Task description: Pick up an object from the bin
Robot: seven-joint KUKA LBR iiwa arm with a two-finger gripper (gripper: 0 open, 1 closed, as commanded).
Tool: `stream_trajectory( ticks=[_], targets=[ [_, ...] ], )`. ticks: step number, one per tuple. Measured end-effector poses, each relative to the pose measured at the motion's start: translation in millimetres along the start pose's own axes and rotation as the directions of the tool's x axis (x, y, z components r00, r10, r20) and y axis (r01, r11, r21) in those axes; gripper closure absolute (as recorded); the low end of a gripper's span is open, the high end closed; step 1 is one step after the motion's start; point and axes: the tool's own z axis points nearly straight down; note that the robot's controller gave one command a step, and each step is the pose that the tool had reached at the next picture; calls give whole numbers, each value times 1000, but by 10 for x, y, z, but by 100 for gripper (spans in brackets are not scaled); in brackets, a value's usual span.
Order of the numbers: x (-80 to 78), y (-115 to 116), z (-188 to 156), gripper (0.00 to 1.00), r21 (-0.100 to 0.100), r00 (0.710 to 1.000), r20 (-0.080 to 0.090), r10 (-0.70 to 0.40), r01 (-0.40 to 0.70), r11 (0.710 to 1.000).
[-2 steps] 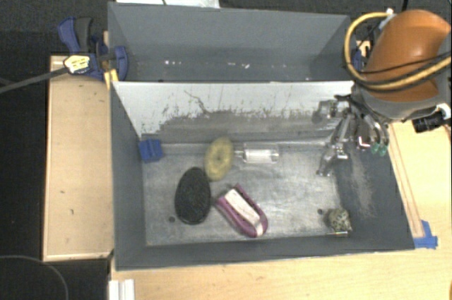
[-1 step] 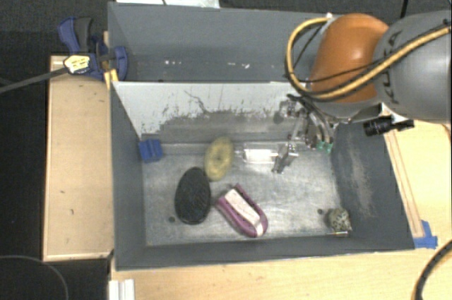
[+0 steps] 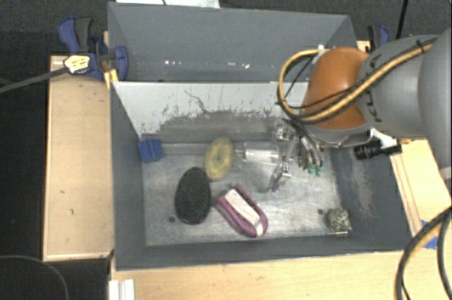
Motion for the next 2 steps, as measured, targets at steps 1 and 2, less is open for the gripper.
stream_trajectory(
  ticks=[1,2],
  targets=[
    [-24,7,-43,100,-1,1000,8,-3,3,1000],
    [-40,160,-922,100,-4,1000,16,-3,4,1000]
  ],
)
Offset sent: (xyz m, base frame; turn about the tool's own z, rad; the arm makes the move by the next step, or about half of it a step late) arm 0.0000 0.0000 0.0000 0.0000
